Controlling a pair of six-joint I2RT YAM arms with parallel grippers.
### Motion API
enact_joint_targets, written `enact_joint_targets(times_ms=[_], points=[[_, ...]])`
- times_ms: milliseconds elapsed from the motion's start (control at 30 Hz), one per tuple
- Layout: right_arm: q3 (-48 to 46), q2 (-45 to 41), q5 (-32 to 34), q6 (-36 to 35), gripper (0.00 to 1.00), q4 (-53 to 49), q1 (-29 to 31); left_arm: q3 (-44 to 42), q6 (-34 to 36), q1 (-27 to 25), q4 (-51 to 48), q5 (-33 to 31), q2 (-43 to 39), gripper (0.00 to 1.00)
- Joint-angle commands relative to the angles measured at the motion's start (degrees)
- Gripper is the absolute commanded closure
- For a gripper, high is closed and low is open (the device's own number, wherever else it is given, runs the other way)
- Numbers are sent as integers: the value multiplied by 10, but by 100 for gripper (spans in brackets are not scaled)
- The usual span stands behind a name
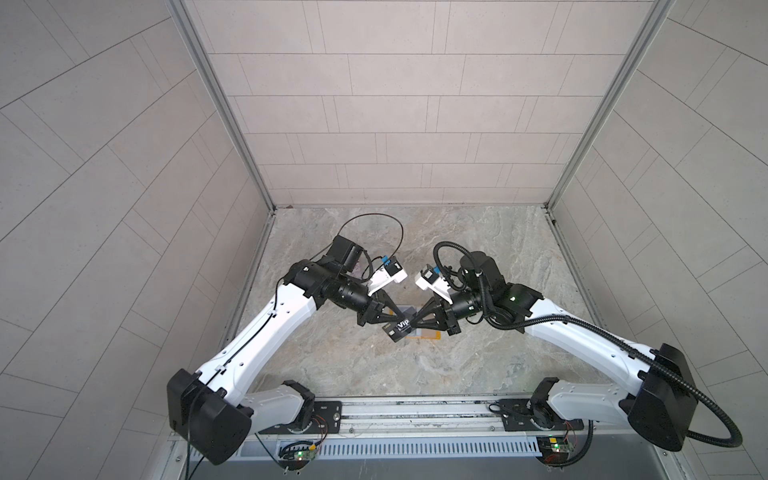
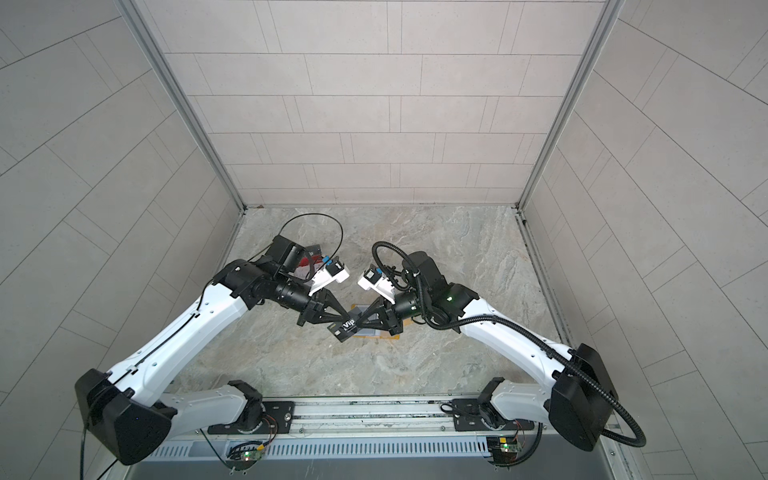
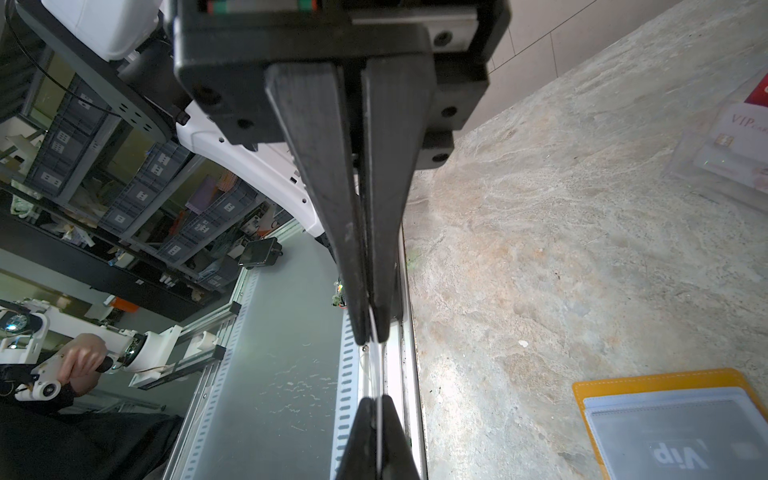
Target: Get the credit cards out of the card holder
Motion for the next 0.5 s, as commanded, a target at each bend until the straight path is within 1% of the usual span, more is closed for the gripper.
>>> enact_joint_targets(times_ms=[0,67,133,200,267,367,467], points=[[8,0,30,-22,71,7,-2,14,0,-2,-9,-28,-9,100],[2,-6,52,-28,57,-7,-6,12,-19,-2,11,-89,-17,100],[-1,-14,79,-45,46,-36,-11,19,-7,-2,8,-136,-22,100],[-5,-25,106,-61,41,-65,-17,34,16,-2,-3,-185,-22,100],[-11,-40,142,-68,36,-84,-20,43,35,18,-2,-235,-23,100],[-26,-63,200,-66,30,-86,-21,53,75,36,4,-278,-21,100],[-44,-83,270,-61,27,-86,-21,58,130,63,2,-320,-13,100]])
